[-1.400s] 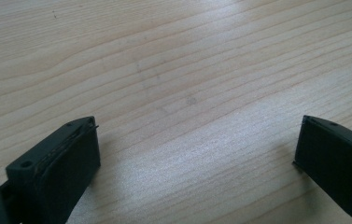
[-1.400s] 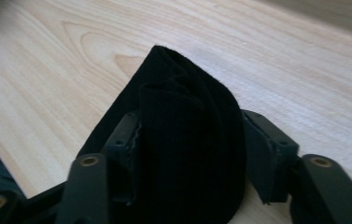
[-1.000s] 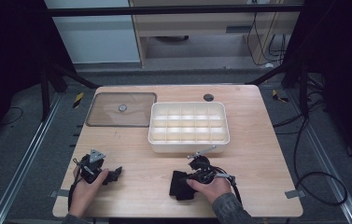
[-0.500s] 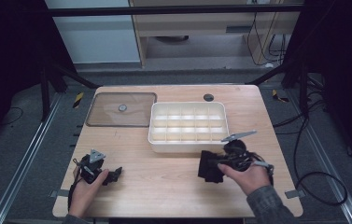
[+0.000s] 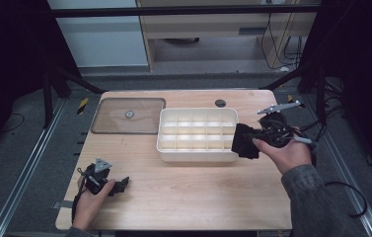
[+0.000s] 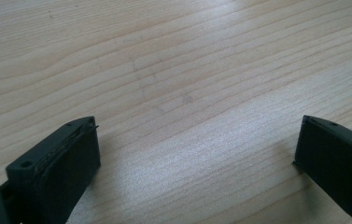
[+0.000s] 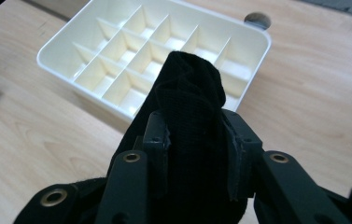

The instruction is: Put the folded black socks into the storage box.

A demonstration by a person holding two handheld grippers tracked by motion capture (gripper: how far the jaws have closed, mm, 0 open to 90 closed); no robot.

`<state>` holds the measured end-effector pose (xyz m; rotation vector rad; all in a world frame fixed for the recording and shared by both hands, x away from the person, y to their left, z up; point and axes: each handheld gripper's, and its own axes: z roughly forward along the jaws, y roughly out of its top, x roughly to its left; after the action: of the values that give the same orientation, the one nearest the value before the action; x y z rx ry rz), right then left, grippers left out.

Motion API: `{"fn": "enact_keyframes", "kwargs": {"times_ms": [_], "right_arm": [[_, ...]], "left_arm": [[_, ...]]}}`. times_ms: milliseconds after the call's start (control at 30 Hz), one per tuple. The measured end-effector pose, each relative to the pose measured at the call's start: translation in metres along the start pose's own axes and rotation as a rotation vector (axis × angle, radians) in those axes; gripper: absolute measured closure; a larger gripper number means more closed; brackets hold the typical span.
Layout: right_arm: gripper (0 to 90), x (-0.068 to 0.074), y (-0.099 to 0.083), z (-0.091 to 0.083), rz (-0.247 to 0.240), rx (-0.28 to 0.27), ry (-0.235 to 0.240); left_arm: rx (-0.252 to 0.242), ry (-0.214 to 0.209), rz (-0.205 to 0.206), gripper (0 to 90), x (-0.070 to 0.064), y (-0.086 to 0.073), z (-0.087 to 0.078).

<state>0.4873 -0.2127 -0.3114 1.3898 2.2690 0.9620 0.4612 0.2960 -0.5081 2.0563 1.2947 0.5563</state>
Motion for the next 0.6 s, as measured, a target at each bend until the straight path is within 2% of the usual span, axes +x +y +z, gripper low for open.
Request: {"fn": "enact_keyframes", "kwargs": {"times_ms": [100,267,600], "right_arm": [[66.4,-0.001,0.014,0.001,-0.018,-0.007,-0.032],[66.3,-0.002,0.024,0.005,-0.018,-0.019,-0.043],[66.3,-0.012,0.029,0.007,0.0,-0.035,-0.075]], "left_arm": [[-0.002,0.0,0.0,0.0,0.0,0.0,0.0],[-0.002,0.0,0.001,0.0,0.0,0.0,0.0],[-0.002,0.0,0.004,0.0,0.0,0.0,0.0]]}}
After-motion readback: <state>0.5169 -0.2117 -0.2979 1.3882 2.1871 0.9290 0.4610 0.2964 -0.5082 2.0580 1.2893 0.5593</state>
